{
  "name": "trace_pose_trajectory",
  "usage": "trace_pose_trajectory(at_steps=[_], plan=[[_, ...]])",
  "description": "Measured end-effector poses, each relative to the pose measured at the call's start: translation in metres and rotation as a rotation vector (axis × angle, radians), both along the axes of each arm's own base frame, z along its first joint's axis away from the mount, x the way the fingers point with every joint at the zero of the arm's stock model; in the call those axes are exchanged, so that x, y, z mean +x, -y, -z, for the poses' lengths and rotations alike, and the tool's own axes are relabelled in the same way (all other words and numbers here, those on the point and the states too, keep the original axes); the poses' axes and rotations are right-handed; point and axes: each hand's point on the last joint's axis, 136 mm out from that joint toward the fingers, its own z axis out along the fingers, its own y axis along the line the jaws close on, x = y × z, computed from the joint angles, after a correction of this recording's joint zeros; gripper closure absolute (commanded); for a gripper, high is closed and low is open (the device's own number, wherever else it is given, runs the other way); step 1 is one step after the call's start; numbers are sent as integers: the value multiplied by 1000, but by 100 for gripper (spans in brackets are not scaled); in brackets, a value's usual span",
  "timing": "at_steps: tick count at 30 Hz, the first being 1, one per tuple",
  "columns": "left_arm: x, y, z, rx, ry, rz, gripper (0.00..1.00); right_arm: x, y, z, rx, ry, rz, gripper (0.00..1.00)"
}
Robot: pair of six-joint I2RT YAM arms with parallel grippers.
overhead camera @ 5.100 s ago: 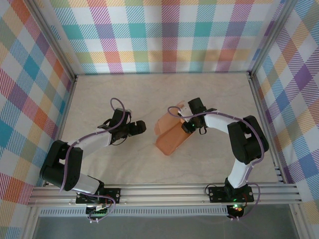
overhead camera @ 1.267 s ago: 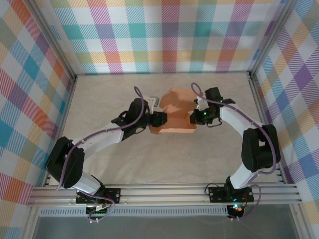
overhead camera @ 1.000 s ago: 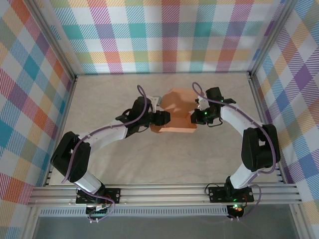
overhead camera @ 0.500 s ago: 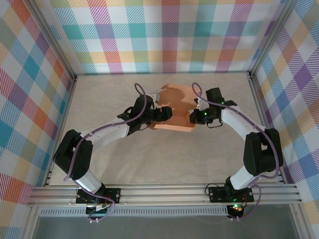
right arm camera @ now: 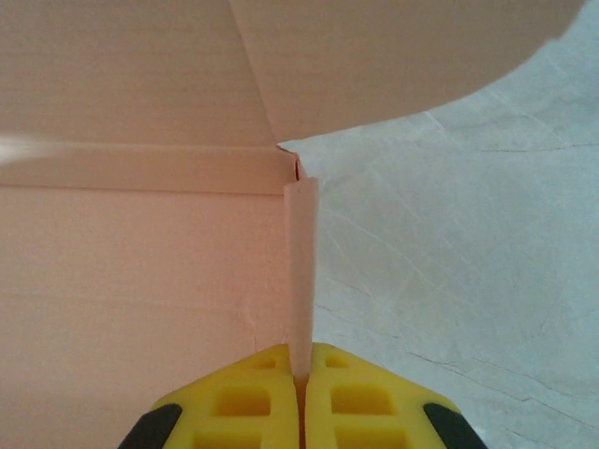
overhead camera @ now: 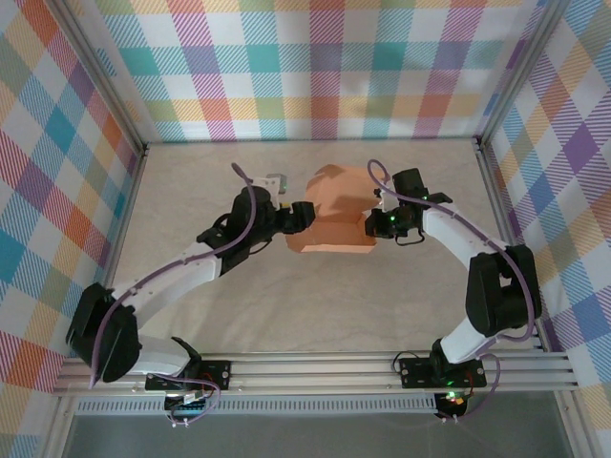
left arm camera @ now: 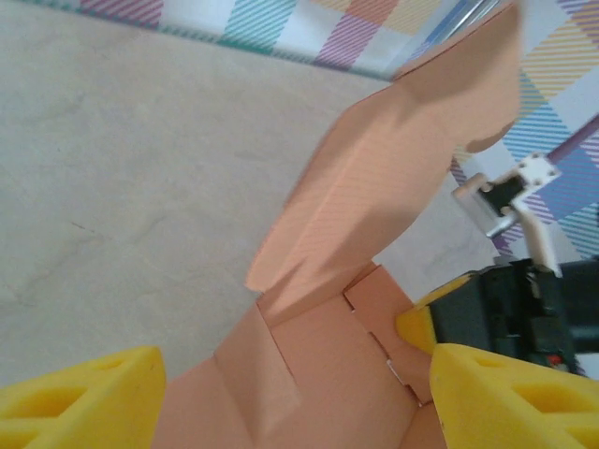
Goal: Fold the paper box
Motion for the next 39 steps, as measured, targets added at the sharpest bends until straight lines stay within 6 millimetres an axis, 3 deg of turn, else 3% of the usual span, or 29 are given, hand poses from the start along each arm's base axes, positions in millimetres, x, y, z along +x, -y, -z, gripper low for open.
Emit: trace_pose_trajectory(at_steps=[3, 6, 8, 11, 16, 19, 29, 39], plan=[[-5, -3, -3, -4, 33, -7, 26, 2, 4, 4, -5, -26, 35, 100], [-47, -7, 16, 17, 19, 41, 27, 15, 5, 10, 3, -67, 87, 100], [-66, -2, 14, 20, 21, 97, 27, 20, 8, 18, 18, -108, 122, 100], [-79, 6, 5, 10, 46, 162, 26, 18, 10, 28, 46, -177, 163, 100], [-91, 13, 8, 16, 28, 223, 24, 16, 6, 30, 113, -242, 196, 100], [-88, 18, 13, 40, 6, 234, 18, 15, 3, 27, 142, -257, 199, 100], [-44, 58, 4, 72, -35, 219, 18, 13, -3, 23, 181, -275, 187, 100], [-29, 56, 25, 121, -99, 152, 18, 10, -5, 22, 190, -284, 177, 100]])
